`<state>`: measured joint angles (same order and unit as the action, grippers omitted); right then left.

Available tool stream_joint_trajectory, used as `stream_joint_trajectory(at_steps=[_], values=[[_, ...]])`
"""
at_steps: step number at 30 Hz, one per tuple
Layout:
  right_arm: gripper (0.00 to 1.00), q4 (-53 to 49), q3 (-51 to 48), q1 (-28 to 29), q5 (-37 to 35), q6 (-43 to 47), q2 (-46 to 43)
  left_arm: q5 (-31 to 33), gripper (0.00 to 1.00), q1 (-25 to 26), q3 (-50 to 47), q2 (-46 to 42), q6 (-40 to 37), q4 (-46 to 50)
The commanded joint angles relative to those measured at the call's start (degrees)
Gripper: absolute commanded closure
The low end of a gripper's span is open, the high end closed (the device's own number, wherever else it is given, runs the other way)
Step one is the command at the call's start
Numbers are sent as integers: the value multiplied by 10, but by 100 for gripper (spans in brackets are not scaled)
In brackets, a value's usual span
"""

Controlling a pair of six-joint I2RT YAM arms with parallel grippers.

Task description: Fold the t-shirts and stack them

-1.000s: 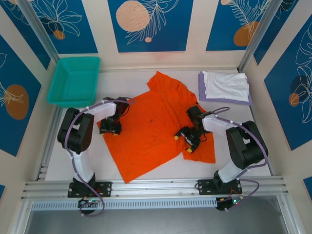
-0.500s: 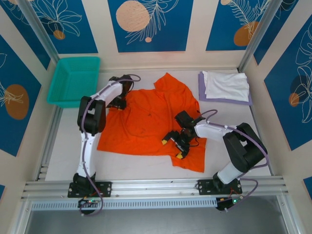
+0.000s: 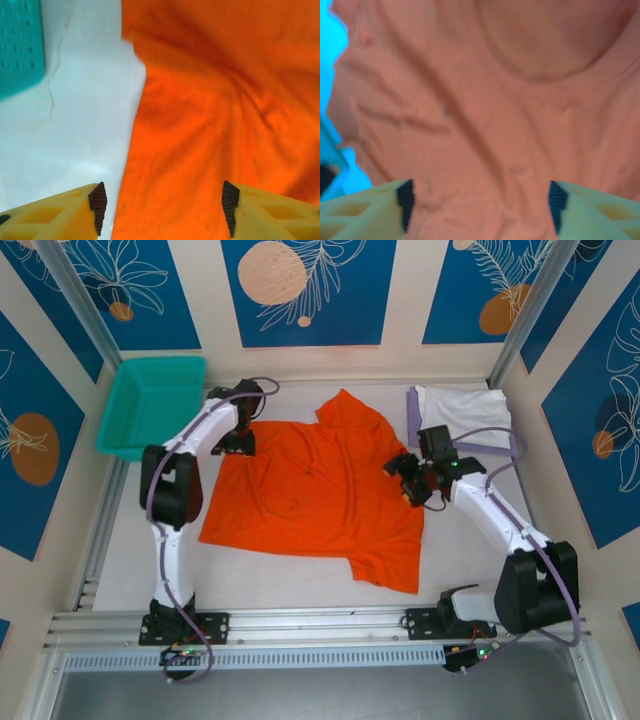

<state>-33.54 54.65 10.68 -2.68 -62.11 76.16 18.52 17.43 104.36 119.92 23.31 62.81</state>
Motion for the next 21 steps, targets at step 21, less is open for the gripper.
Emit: stream_joint_trajectory(at_steps=[21], values=[[61, -17, 193, -47, -24, 110, 321, -116, 40, -60, -485, -215, 122, -129]])
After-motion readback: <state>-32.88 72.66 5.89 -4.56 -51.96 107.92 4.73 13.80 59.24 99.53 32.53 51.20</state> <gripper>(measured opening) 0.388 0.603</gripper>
